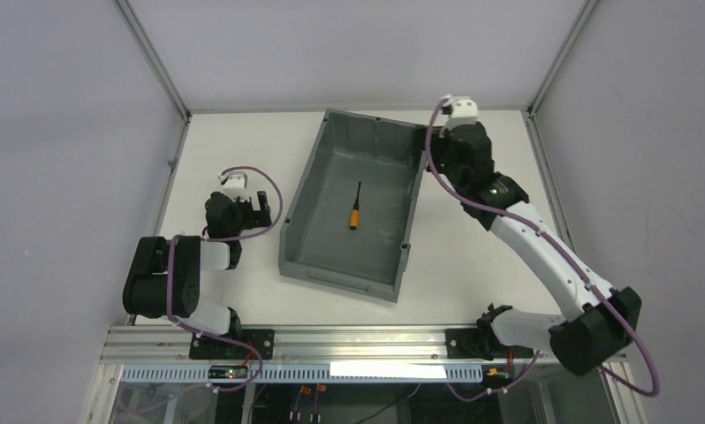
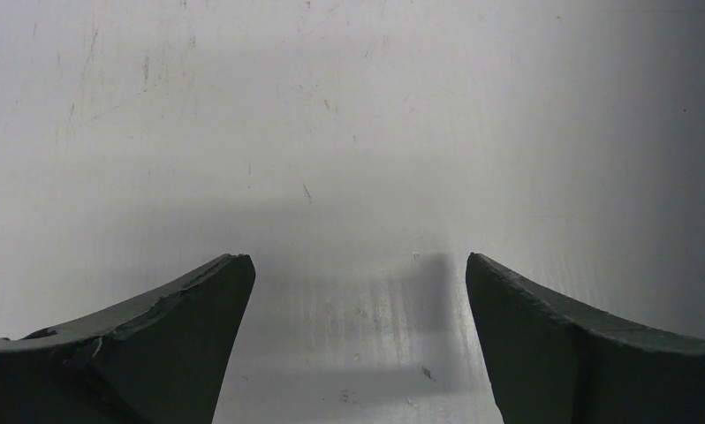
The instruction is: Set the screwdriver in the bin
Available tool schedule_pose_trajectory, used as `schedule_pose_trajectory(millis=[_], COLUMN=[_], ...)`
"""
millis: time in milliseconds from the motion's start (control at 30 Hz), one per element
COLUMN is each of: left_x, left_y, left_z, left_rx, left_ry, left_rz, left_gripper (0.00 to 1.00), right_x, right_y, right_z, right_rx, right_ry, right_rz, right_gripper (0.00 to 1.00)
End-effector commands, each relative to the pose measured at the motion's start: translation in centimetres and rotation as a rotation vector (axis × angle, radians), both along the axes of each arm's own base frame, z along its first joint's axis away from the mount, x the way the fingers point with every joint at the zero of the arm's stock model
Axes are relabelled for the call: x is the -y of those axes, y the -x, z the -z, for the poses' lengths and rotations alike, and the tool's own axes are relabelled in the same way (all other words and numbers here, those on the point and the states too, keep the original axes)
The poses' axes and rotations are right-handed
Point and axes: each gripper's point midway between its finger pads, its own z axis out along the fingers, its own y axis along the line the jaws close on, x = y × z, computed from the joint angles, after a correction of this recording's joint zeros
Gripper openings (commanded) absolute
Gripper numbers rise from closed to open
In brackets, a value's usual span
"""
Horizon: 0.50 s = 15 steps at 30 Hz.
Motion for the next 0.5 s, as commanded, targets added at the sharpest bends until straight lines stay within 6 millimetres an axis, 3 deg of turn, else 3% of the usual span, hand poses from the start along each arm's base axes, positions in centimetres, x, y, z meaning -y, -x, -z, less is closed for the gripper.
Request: schedule_pose_trajectory(millis=[0,67,133,267,467], left_x=[0.0,0.0,0.0,0.0,0.0], left_y=[-1.0,-1.0,-1.0,-1.0,-1.0], left_z=[-1.5,-1.5,-1.5,-1.5,-1.5], left_rx=[0.051,0.051,0.051,0.05,0.05], left_ry=[-0.006,-0.006,-0.006,-0.007,-0.006], left_rz=[-0.003,-0.003,-0.003,-0.004,-0.002], left_gripper=[0.99,0.99,0.99,0.99,0.99], right_x=[9.5,12.2,13.7,15.2,16.2], right_y=[-0.7,-0.2,0.1,1.1,2.0], right_z=[-0.5,2.2,4.4,9.3,13.7], right_rx=[0.166,0.149,0.142,0.075,0.018], right_ry=[-0.011,-0.018,-0.032,-0.025,-0.037], right_rz=[0.302,0.374,0.417,0.502,0.585], right_gripper=[0.99,0.99,0.99,0.99,0.99])
